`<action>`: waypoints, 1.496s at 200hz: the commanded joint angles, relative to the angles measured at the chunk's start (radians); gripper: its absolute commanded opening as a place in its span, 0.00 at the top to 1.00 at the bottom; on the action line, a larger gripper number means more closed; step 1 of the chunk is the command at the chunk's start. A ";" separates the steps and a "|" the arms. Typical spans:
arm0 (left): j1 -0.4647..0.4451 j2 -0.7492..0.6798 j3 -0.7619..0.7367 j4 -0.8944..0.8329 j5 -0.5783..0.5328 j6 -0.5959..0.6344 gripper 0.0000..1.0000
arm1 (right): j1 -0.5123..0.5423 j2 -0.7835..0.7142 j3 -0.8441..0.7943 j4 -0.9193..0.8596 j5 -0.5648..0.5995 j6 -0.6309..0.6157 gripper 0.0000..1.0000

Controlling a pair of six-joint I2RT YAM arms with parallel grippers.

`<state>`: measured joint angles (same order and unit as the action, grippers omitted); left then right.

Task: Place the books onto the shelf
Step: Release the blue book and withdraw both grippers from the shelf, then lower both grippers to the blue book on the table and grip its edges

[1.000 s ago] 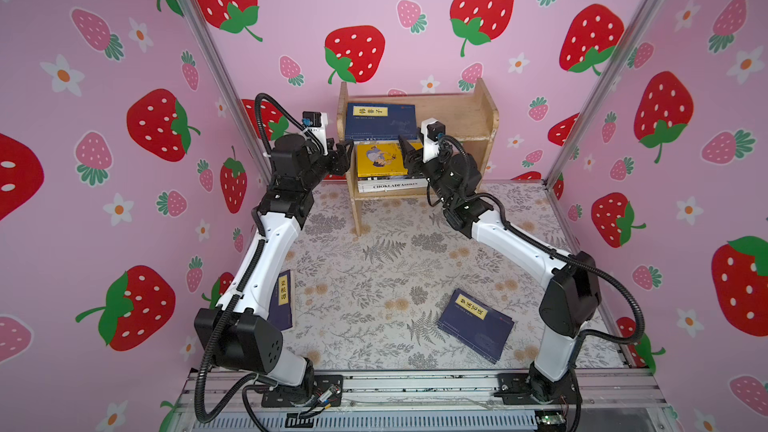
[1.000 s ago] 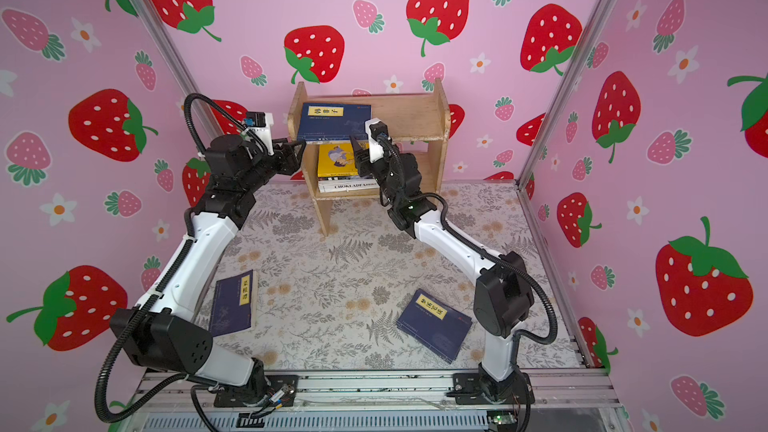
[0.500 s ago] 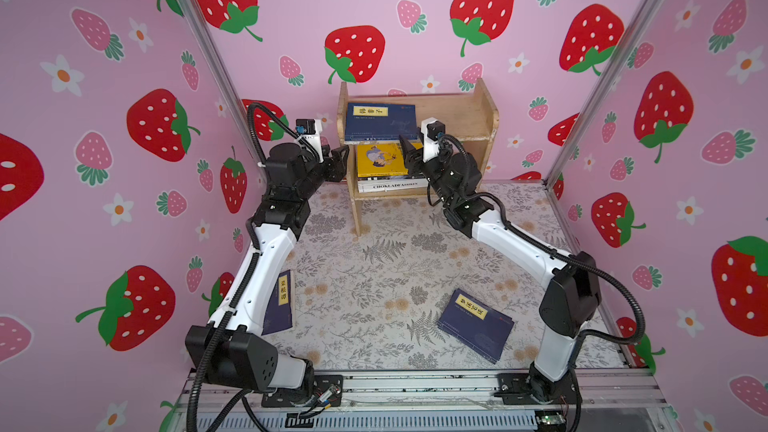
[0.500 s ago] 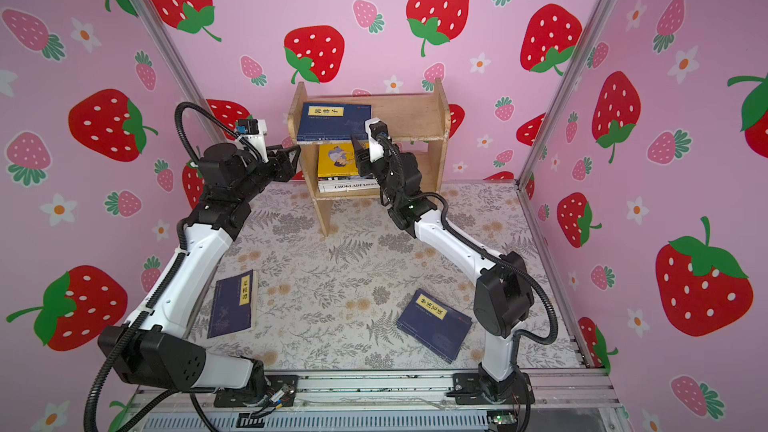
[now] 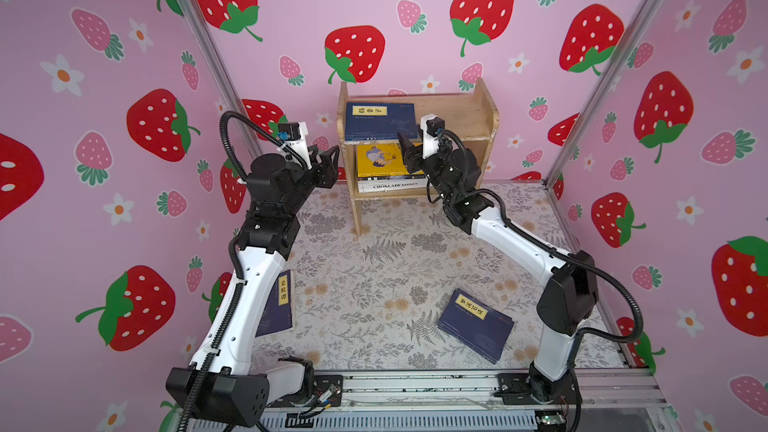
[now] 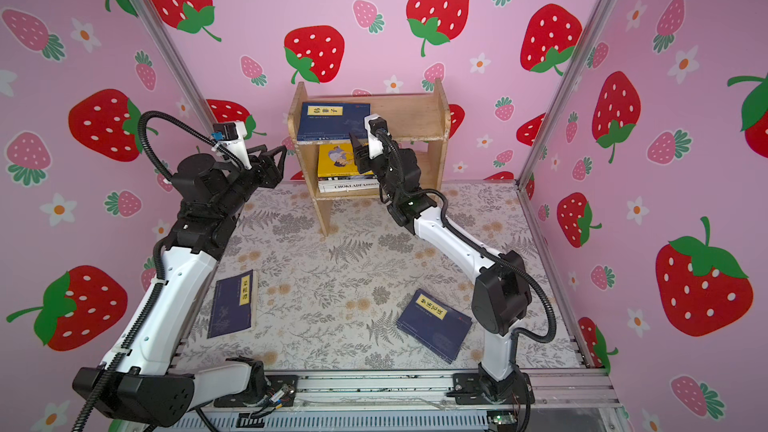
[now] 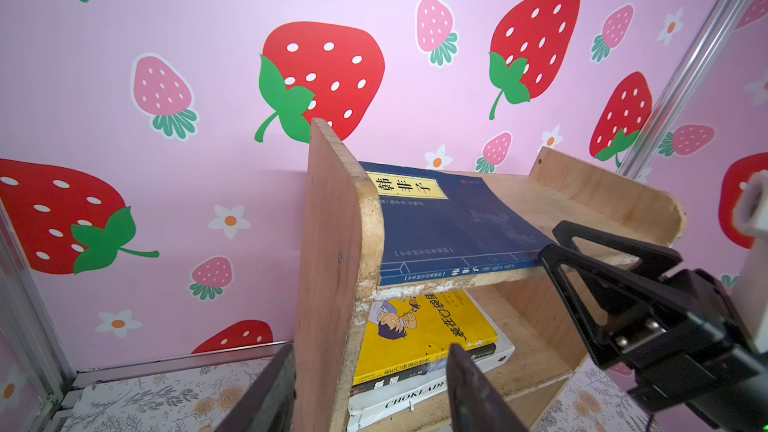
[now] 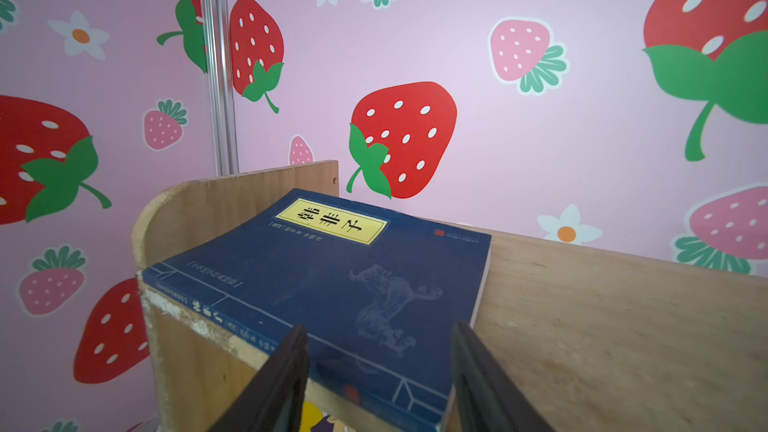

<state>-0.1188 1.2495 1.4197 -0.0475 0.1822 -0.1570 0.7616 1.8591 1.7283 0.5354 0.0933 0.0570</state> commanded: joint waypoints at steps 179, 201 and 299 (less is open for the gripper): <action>-0.325 -0.103 -0.471 -0.058 0.226 -0.361 0.01 | 0.003 -0.833 -0.764 -1.043 0.376 0.697 0.03; -0.438 -0.007 -0.484 -0.061 0.266 -0.383 0.01 | 0.004 -0.914 -0.908 -1.118 0.281 0.888 0.09; -0.755 0.468 -0.431 0.091 0.411 -0.494 0.07 | 0.007 -1.225 -1.208 -1.357 0.164 1.200 0.30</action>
<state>-0.8326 1.6600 0.9237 0.0048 0.5552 -0.6270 0.7677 0.6403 0.5560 -0.7143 0.2916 1.1645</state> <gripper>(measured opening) 0.941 0.714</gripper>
